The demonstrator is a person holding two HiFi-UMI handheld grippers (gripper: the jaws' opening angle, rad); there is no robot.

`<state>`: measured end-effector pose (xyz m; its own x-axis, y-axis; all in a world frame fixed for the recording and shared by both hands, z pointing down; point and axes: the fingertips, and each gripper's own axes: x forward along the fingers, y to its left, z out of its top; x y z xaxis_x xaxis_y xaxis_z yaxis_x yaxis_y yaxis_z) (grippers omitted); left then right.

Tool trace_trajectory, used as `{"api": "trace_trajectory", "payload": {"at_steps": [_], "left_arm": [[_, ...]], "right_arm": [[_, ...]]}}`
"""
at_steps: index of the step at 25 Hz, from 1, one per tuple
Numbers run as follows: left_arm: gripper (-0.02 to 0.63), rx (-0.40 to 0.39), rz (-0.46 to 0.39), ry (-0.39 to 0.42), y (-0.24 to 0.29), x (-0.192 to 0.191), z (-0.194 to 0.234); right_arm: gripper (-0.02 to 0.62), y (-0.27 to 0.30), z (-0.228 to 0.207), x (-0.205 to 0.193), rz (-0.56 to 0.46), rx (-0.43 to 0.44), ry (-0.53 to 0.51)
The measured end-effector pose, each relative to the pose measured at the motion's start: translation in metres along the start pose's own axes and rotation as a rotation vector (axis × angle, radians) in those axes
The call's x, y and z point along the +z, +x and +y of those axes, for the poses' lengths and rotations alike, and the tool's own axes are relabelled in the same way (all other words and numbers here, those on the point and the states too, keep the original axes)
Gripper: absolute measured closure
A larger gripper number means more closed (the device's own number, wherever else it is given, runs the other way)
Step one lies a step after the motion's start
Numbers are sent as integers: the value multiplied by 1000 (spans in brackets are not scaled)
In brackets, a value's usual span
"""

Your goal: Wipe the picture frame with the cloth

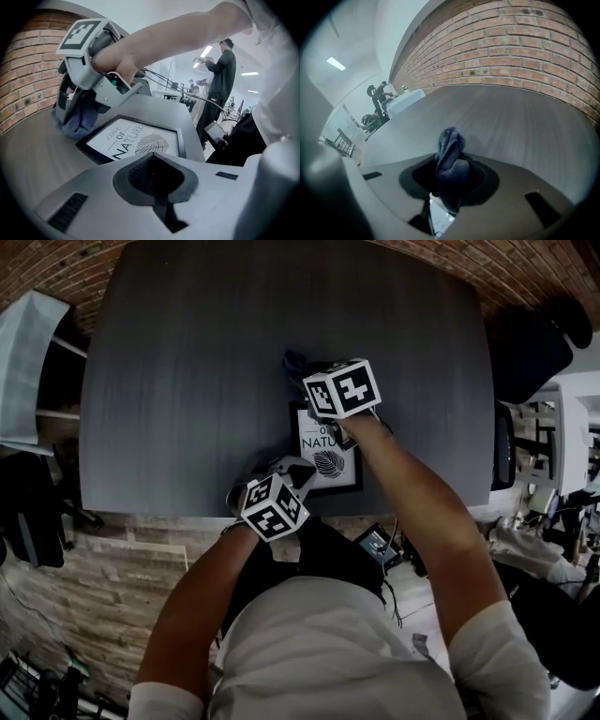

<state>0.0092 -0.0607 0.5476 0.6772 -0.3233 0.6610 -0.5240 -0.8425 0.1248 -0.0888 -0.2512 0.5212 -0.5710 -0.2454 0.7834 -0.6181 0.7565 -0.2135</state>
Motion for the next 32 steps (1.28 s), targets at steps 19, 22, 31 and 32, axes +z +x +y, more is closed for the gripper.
{"api": "trace_trajectory", "payload": {"at_steps": [19, 22, 31, 32], "left_arm": [[598, 113, -11, 41, 2, -1, 5], [598, 122, -11, 44, 2, -1, 5], [600, 131, -10, 31, 2, 0, 8], [598, 133, -9, 32, 2, 0, 9]], "right_arm": [[485, 12, 5, -18, 29, 40, -111], [485, 6, -3, -22, 30, 25, -107], [485, -12, -33, -36, 50, -32, -105], [485, -14, -38, -38, 51, -43, -104]]}}
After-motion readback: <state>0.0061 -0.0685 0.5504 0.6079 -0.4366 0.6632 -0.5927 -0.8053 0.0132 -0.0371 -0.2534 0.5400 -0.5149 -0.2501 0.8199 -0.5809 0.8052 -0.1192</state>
